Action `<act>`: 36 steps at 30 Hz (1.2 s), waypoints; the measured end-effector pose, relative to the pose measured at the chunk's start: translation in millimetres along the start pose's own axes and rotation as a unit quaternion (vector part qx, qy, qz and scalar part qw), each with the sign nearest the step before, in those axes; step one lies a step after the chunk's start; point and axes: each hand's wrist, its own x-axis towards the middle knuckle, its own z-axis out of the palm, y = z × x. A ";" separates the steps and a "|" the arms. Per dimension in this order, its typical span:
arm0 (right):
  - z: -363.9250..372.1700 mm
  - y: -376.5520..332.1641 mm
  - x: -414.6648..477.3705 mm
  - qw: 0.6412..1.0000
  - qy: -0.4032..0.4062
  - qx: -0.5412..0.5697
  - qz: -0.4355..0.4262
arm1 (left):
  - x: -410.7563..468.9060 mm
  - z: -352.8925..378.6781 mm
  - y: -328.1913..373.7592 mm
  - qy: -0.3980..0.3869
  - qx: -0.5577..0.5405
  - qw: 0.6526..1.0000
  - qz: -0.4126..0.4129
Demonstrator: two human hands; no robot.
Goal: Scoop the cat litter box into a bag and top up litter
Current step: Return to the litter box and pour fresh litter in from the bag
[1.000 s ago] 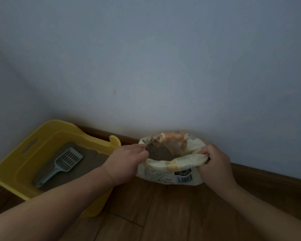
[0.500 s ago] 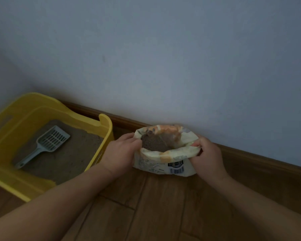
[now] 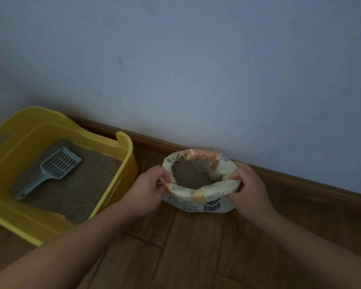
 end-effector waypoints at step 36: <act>11.4 -18.0 -24.0 0.986 -0.132 -0.095 0.045 | -17.6 6.2 -7.2 -0.031 -0.005 0.995 -0.097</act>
